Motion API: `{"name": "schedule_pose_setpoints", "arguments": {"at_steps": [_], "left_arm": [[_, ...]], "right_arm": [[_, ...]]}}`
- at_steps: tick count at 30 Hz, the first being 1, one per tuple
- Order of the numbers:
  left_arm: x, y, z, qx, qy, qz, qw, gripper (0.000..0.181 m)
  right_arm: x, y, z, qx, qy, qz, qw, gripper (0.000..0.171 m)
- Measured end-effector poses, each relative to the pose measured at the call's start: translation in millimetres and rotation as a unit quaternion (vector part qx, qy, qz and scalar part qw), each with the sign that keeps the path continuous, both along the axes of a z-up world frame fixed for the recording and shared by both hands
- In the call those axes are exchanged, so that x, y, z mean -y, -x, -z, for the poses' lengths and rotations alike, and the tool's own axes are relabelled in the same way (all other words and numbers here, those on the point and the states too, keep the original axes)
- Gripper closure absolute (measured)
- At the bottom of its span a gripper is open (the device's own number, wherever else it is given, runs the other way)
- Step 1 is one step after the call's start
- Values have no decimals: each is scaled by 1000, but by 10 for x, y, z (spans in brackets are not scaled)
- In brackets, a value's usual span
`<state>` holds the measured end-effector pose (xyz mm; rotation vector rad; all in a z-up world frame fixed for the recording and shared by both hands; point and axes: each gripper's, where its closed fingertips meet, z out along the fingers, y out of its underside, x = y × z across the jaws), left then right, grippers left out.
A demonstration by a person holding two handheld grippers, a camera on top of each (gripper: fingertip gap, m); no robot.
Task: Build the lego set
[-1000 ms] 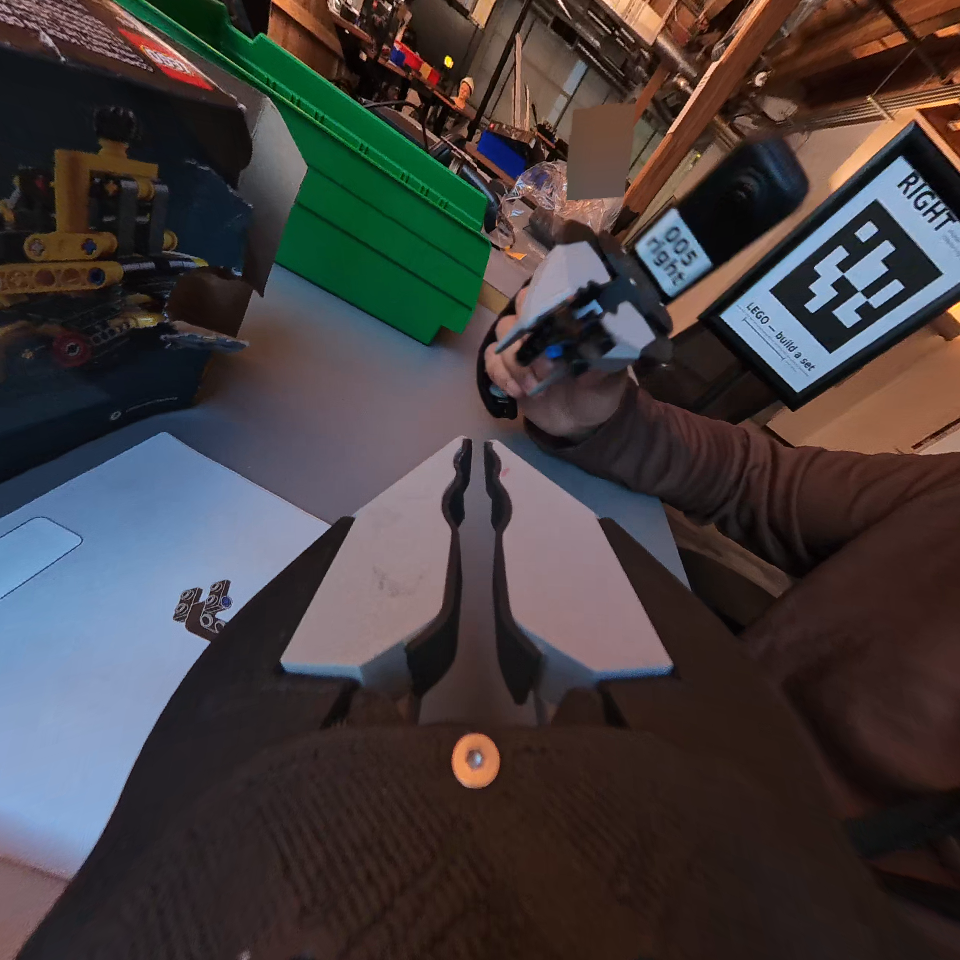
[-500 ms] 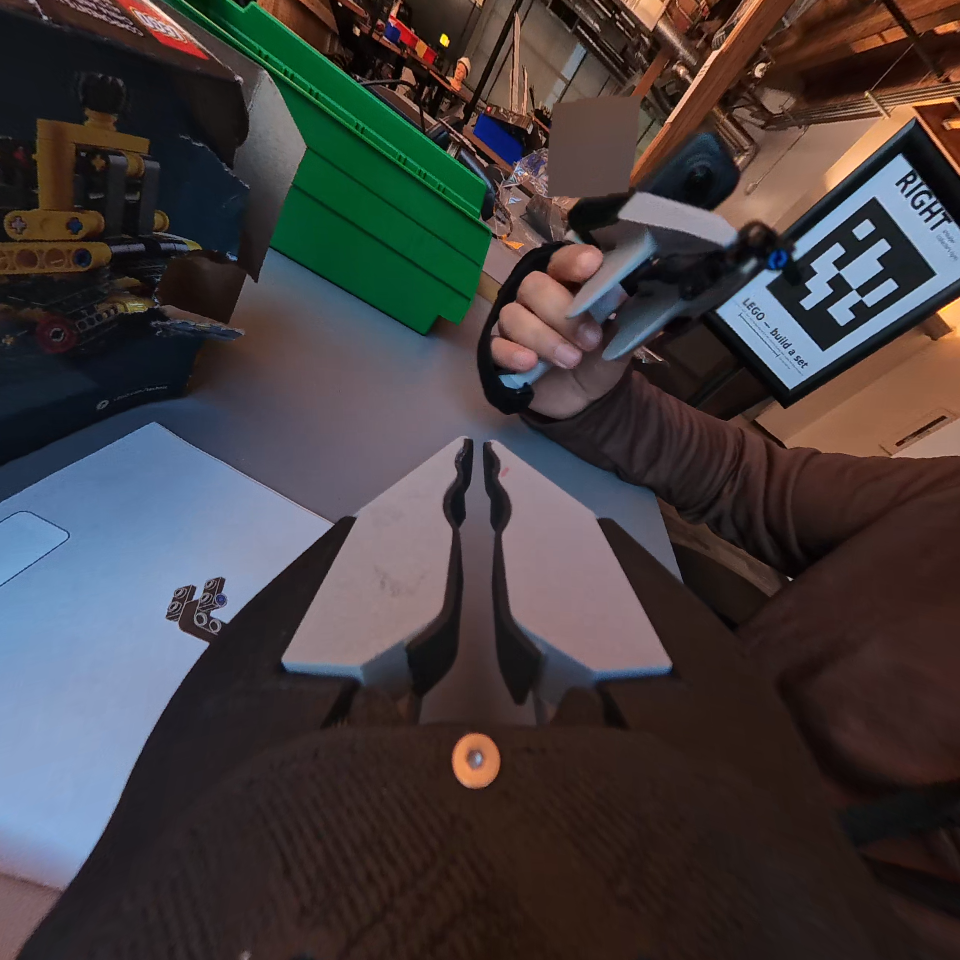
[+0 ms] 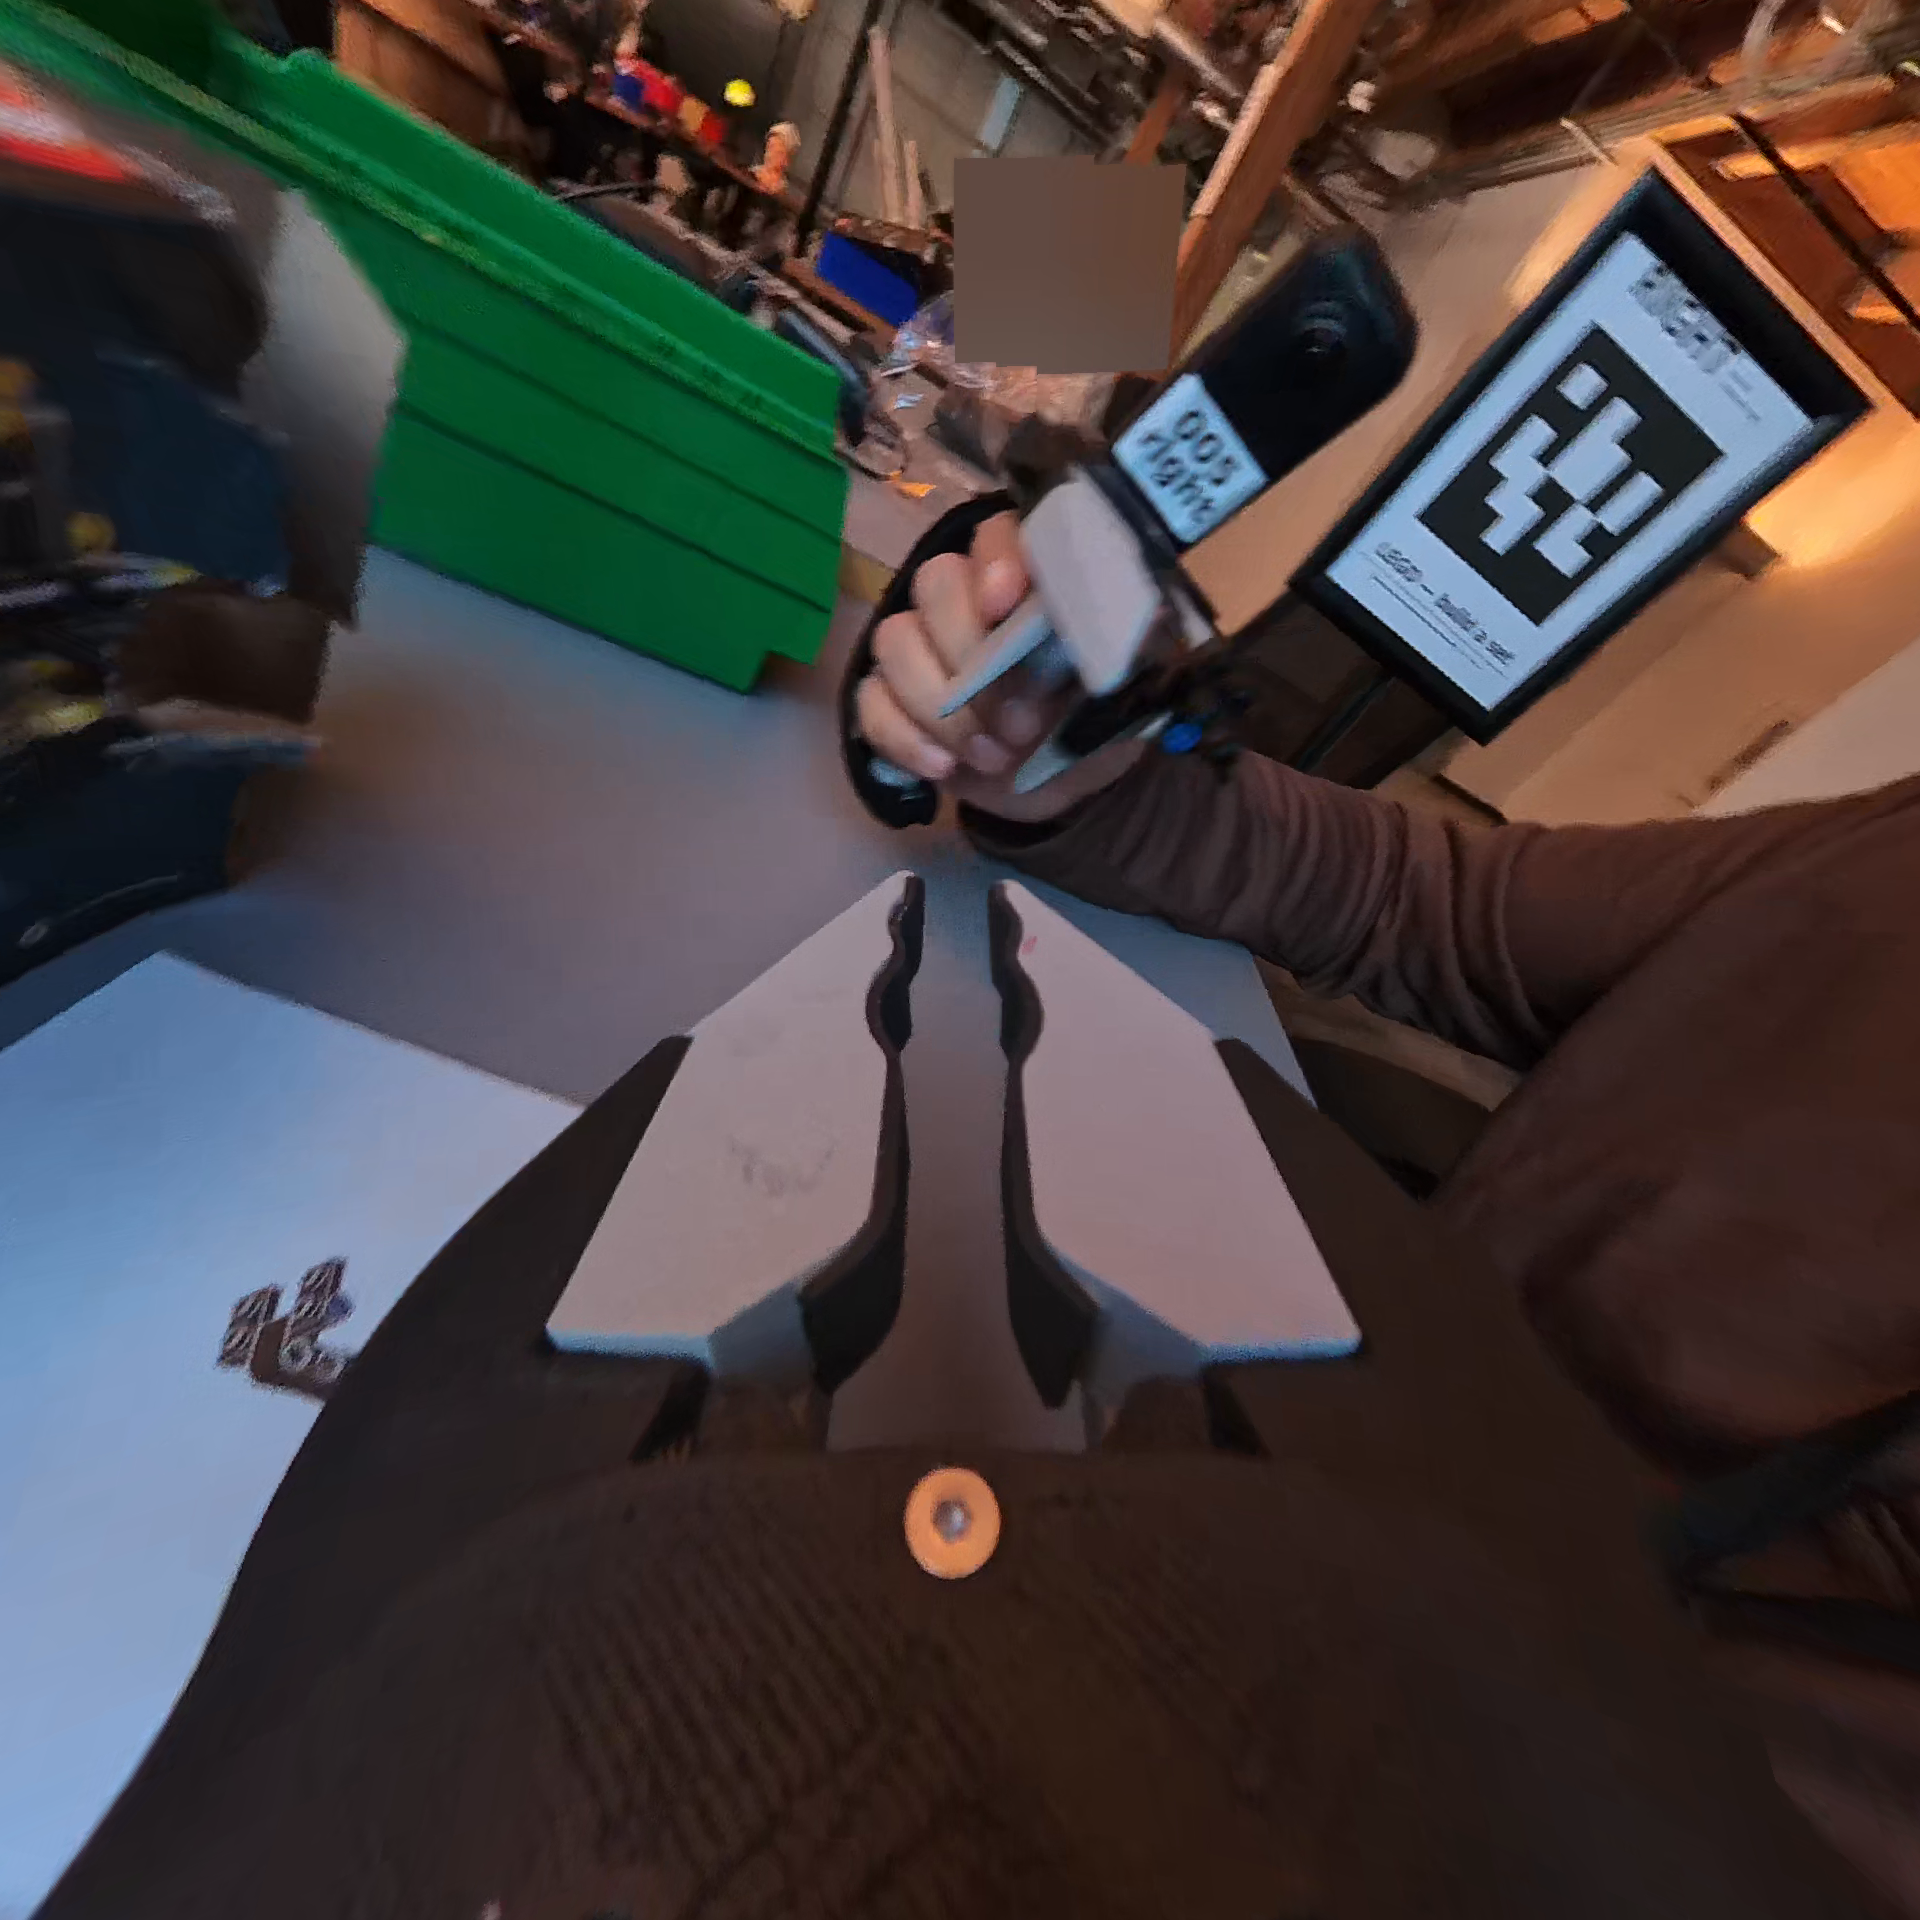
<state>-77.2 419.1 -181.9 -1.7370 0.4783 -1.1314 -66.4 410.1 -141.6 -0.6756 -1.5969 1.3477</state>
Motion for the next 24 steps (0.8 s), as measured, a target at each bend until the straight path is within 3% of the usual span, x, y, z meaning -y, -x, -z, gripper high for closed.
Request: {"name": "schedule_pose_setpoints", "arguments": {"at_steps": [7, 14, 24], "left_arm": [[218, -252, -36, -84, -112, 44, 989, 144], [299, -326, -77, -97, -155, 56, 982, 172], [300, -298, -205, -54, -159, 43, 985, 175]], "right_arm": [[113, 39, 184, 37, 7, -33, 999, 167], [333, 18, 79, 1, 78, -112, 991, 167], [336, 31, 60, 2, 96, -116, 989, 166]]}}
